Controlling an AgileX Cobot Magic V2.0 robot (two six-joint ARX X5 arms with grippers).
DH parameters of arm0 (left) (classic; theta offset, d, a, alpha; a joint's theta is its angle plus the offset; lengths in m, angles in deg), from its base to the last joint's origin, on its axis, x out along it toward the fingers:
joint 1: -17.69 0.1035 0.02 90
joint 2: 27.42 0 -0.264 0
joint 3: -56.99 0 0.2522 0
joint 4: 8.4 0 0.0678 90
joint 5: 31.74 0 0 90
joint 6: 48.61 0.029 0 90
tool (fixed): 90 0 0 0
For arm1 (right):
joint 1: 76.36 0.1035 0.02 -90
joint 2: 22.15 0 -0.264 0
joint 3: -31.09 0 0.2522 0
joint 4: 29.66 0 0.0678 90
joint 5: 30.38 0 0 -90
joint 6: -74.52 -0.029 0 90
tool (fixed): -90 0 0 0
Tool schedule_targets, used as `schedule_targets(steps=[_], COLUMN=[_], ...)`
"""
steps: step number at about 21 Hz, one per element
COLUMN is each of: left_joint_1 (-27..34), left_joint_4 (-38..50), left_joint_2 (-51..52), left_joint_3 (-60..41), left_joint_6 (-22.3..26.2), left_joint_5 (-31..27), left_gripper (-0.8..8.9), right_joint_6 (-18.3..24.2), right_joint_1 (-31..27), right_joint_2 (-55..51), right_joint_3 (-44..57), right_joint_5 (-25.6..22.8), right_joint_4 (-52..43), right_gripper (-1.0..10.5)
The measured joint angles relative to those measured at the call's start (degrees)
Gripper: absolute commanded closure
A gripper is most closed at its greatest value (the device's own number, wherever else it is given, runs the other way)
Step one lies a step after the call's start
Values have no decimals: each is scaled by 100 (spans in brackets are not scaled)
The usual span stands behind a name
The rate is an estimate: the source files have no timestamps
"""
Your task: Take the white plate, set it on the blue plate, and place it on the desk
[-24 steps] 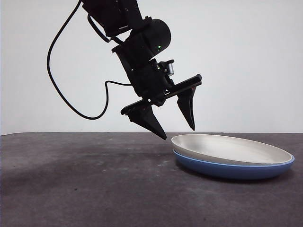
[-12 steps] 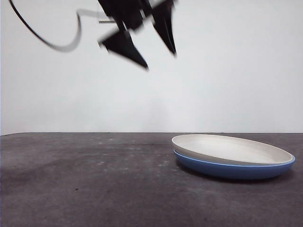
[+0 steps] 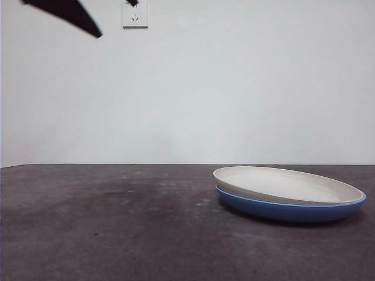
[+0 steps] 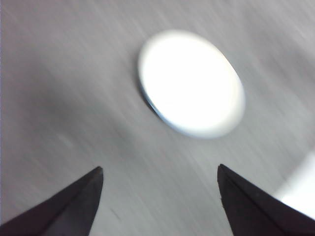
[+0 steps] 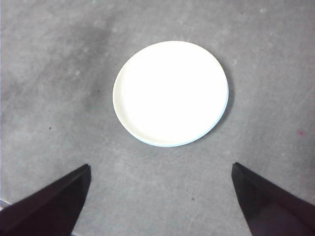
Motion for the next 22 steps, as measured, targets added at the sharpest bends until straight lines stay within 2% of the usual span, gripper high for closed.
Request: schedule_targets(steps=[3, 6, 9, 14, 16, 22], left_joint_1=[0, 0, 0, 0, 0, 0], left_joint_4=[7, -13, 42, 39, 39, 39], left_joint_2=[726, 1150, 1331, 1333, 1333, 1333], left_joint_3=[-809, -1036, -1036, -1036, -1036, -1036], left_joint_6=[20, 48, 83, 87, 105, 120], left_joint_5=[632, 1003, 1003, 1003, 1003, 1003], left_gripper=[439, 440, 440, 440, 440, 440], right_joint_6=[0, 0, -90, -262, -282, -295], right_joint_1=[0, 0, 0, 0, 0, -125], right_joint_2=[101, 173, 234, 702, 1132, 2645], right_joint_3=[0, 0, 0, 0, 0, 0], right_joint_5=[2, 35, 144, 68, -170, -168], right_joint_4=[-2, -2, -2, -262, -509, -1298], right_gripper=[486, 486, 487, 487, 487, 489])
